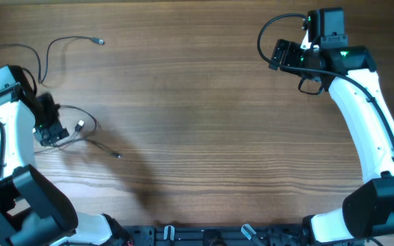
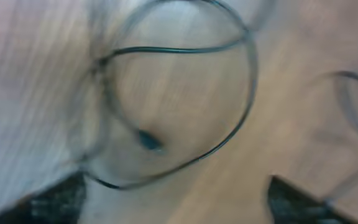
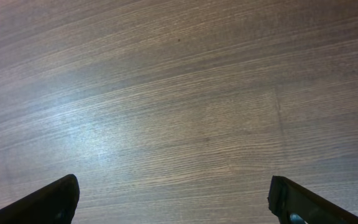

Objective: Untangle cables

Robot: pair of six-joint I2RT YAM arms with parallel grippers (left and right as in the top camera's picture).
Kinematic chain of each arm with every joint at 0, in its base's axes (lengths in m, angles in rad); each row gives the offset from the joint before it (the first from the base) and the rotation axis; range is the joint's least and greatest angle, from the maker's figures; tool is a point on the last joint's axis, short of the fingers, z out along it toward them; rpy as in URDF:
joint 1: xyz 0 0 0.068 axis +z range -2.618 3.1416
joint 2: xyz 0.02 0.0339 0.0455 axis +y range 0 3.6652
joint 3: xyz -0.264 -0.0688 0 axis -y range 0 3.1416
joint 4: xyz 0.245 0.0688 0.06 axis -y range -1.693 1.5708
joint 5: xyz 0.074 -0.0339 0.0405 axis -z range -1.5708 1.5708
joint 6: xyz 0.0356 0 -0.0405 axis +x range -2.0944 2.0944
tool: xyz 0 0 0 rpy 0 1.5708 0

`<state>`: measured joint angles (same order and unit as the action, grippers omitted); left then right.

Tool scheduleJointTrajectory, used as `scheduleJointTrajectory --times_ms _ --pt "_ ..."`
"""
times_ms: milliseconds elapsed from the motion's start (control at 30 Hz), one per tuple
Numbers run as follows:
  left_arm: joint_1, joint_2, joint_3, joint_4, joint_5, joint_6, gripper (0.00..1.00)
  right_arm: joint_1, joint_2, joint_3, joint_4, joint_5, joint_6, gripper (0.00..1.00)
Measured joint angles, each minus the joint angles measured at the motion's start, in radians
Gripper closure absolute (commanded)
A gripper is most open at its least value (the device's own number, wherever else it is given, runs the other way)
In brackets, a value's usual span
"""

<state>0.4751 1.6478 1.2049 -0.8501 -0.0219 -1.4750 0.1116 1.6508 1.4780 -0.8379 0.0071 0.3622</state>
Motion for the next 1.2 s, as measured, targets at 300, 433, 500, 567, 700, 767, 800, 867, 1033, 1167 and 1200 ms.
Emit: scheduleJointTrajectory --times_ms 300,433,500,567,700,767,800,867,1033,1167,1200 --pt "0.002 -0.008 0.133 0.173 0.378 0.406 0.01 0.0 0.0 0.0 0.0 0.0 0.0 0.0" --pt "-0.044 -0.144 0.252 0.047 0.467 0.724 0.0 0.0 0.0 0.0 0.0 0.0 0.0 0.0" --pt "-0.08 -0.238 0.268 -0.006 0.476 0.827 0.02 0.0 0.0 0.0 -0.001 0.0 0.0 0.0" --pt "-0.145 -0.385 0.277 -0.142 0.433 0.942 0.02 0.0 0.0 0.0 -0.001 0.0 0.0 0.0" --pt "-0.255 -0.59 0.28 -0.286 0.3 1.021 0.0 0.0 0.0 0.0 0.0 0.0 0.0 0.0" --pt "-0.323 -0.695 0.279 -0.335 0.217 1.039 0.0 0.0 0.0 0.0 -0.001 0.0 0.0 0.0" --pt "-0.337 -0.729 0.28 -0.342 0.198 1.044 0.0 0.0 0.0 0.0 0.0 0.0 0.0 0.0" --pt "-0.358 -0.818 0.28 -0.383 0.15 1.052 0.0 0.0 0.0 0.0 0.0 0.0 0.0 0.0" --pt "-0.362 -0.994 0.283 -0.505 0.097 1.056 0.0 0.0 0.0 0.0 0.0 0.0 0.0 0.0" --pt "-0.362 -1.078 0.283 -0.601 0.09 1.059 0.0 0.0 0.0 0.0 0.0 0.0 0.0 0.0" --pt "-0.362 -1.099 0.283 -0.626 0.089 1.059 0.0 0.0 0.0 -0.001 -0.001 0.0 0.0 0.0"
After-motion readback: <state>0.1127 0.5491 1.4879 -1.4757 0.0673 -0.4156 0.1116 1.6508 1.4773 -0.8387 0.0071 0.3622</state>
